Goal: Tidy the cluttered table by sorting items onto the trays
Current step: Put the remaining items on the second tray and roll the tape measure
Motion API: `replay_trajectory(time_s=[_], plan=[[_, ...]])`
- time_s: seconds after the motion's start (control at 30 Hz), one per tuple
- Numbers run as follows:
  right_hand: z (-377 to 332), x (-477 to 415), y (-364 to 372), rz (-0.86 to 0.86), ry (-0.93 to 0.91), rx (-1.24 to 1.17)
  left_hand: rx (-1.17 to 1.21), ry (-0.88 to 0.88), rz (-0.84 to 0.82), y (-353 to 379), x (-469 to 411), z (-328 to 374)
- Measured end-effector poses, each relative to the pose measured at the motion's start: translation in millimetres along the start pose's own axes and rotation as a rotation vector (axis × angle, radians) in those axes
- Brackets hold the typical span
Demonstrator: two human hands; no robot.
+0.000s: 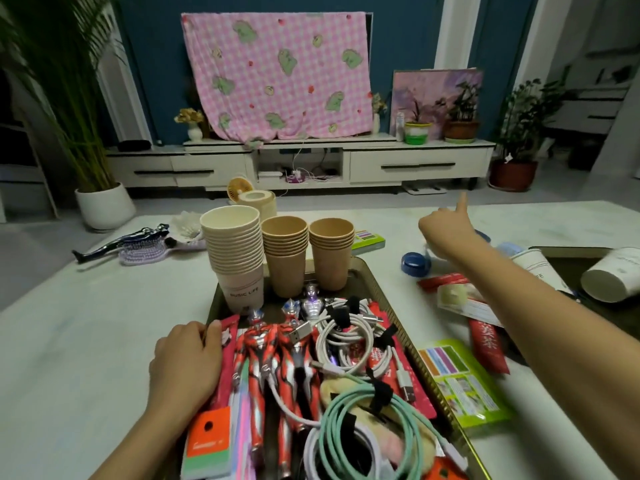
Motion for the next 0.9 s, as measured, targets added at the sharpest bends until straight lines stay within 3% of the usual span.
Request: replay_trajectory(time_s=[0.07, 0.23, 0.33, 0.43, 0.6, 0.73, 0.9], plan=[[-6.7, -2.9, -39.9, 0.241, 0.021, -0.182, -0.053, -0.006, -0.006, -0.2, -0.3, -3.8], [-33.2, 19.2, -149.7, 0.708, -0.031, -1.213, -0.111, -0.055, -0.016, -0.7, 2.1, -4.8], [-68.6, 41.2, -200.7, 0.867, -0.196, -1.408, -0.092, -0.071, -0.027, -0.1, 5.3, -1.7], [-111.0, 48.2, -224.0, 0.763, -0.351, -1.384, -0.072, -0.081, -0.032, -4.9, 8.0, -2.4], [-169.8, 52.5, -208.9, 0.501, -0.524, -1.047, -0.050, -0.077, -0.040, -7.2, 12.3, -1.9], [-178.6, 56.4, -198.0, 0.426, -0.542, -0.996, -0.034, -0.079, -0.049, -10.0, 12.3, -2.6], [-124.5, 61.1, -183.0, 0.445, -0.450, -0.959, 0.005, -0.079, 0.022, -25.2, 13.7, 0.6]])
Point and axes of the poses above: each hand's wrist, its own x-axis away from the middle knuckle, its own y-axis out of the palm, z = x × y, the point moved 6 cm from there along -x, towards the middle knuckle, and after that the axes turned 4 degrees about x, right-handed, at the moved point
